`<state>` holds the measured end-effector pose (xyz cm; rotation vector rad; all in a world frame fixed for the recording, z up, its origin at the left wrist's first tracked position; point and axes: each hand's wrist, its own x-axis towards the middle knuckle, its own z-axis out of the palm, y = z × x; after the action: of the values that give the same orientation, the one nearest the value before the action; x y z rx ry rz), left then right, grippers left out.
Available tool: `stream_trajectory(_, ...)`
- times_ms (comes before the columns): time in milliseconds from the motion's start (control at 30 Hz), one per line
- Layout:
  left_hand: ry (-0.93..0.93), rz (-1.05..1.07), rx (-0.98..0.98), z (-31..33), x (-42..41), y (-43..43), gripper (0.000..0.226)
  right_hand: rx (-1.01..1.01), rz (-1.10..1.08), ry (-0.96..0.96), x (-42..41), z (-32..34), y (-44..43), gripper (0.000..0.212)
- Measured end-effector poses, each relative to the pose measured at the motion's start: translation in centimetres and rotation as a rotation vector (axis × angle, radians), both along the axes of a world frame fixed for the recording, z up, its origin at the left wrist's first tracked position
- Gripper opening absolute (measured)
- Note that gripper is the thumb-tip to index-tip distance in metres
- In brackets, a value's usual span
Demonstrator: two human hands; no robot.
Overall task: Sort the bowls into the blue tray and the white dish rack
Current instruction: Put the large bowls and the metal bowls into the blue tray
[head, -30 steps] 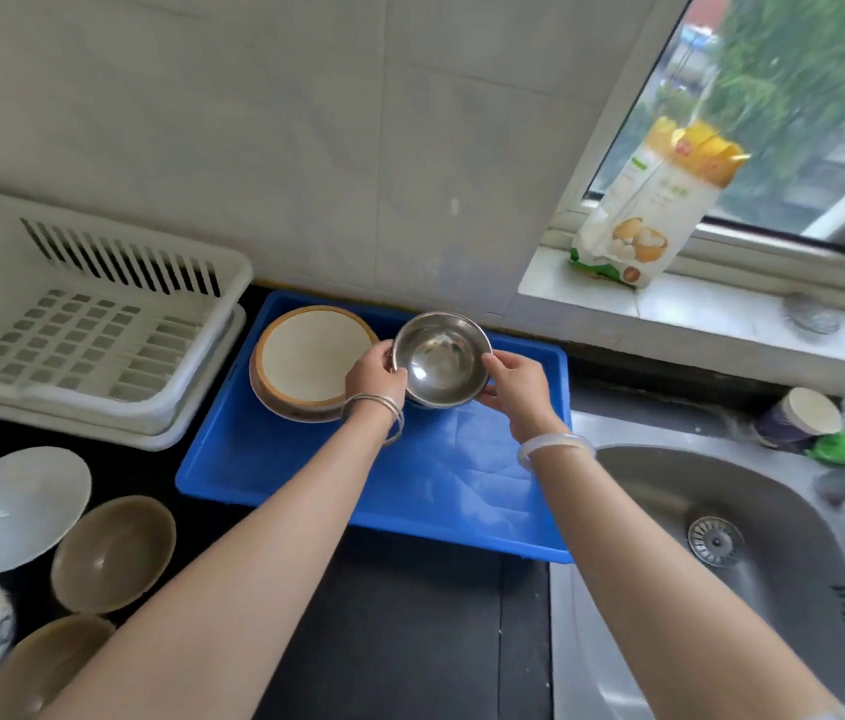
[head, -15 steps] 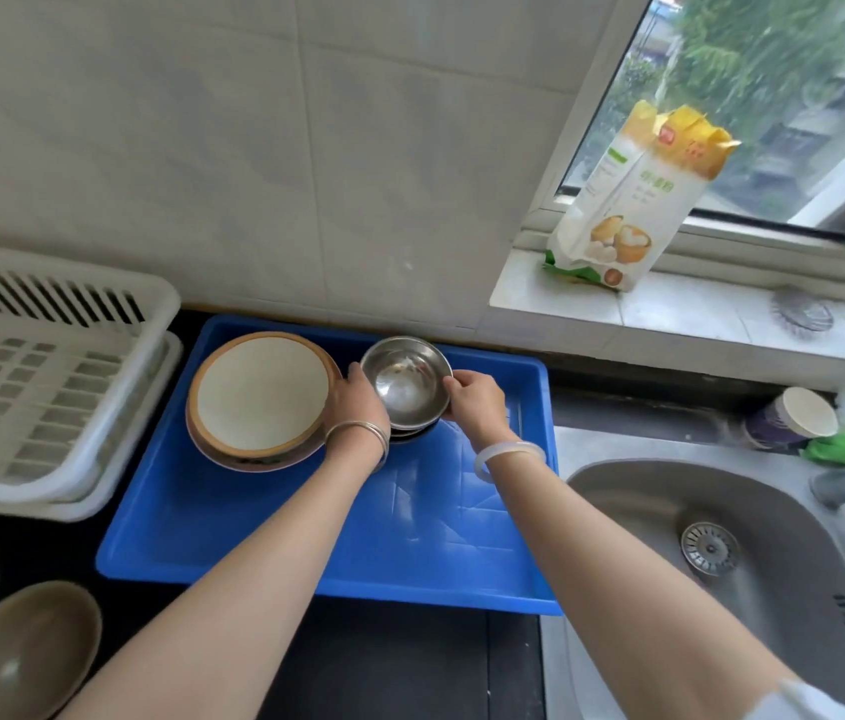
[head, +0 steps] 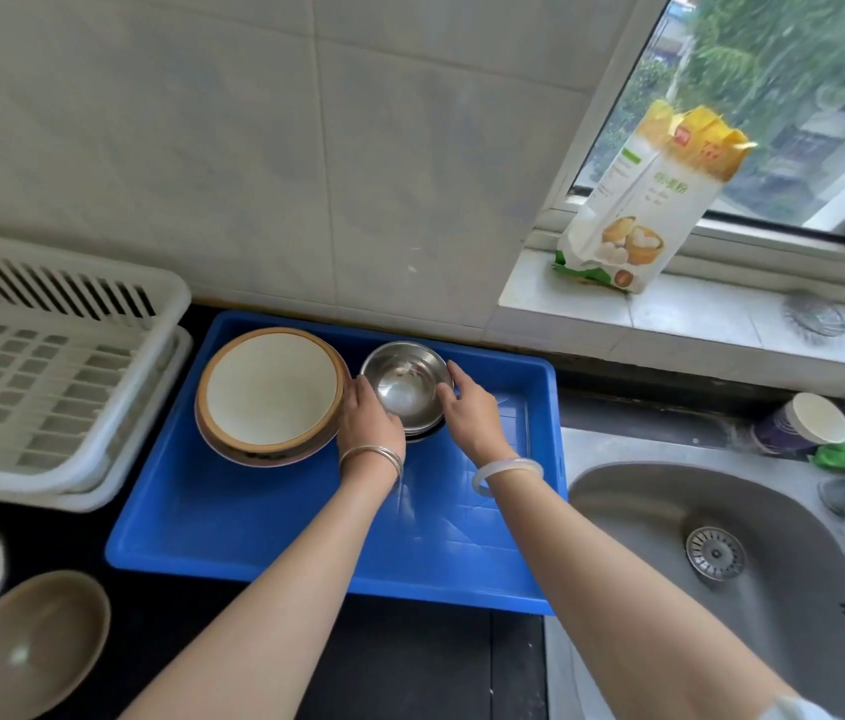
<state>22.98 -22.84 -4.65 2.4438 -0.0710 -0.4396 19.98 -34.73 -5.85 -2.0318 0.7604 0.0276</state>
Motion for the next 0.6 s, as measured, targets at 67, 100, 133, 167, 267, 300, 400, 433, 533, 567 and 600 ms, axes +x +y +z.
stream_trajectory(67,0.026,-0.003,0.01,0.3,-0.1,0.2,0.056,-0.024,0.021,0.028,-0.2,0.2,-0.1,0.049)
stream_trajectory(100,0.032,0.0,0.015,0.6,-0.1,0.4,0.053,-0.026,0.024,0.04,-0.3,0.3,-0.3,0.049)
stream_trajectory(133,0.033,0.0,0.015,0.9,-0.1,0.5,0.05,-0.03,0.023,0.047,-0.5,0.5,-0.4,0.048)
stream_trajectory(167,0.03,-0.008,0.006,1.2,-0.2,0.8,0.047,-0.046,0.019,0.047,-0.8,0.8,-0.5,0.047)
stream_trajectory(267,0.037,-0.063,-0.054,1.8,-1.1,2.2,0.038,-0.127,-0.03,-0.045,-2.2,2.1,-0.4,0.034)
stream_trajectory(300,0.054,-0.065,-0.087,1.9,-1.8,3.0,0.039,-0.127,-0.056,-0.087,-2.9,2.6,-0.1,0.03)
stream_trajectory(400,0.078,-0.03,-0.179,2.1,-4.1,6.1,0.041,-0.04,-0.064,-0.133,-4.8,3.8,1.8,0.026)
stream_trajectory(433,0.054,-0.017,-0.18,2.3,-5.0,7.2,0.039,-0.027,-0.032,-0.129,-5.5,4.1,2.9,0.025)
stream_trajectory(533,-0.048,0.023,-0.128,2.6,-7.8,11.0,0.034,0.015,0.081,-0.121,-7.3,4.5,7.1,0.024)
stream_trajectory(567,-0.072,0.046,-0.119,2.6,-8.9,12.5,0.033,0.037,0.115,-0.123,-7.9,4.4,8.7,0.023)
stream_trajectory(600,-0.092,0.077,-0.11,2.6,-9.9,14.0,0.032,0.062,0.15,-0.124,-8.5,4.2,10.4,0.021)
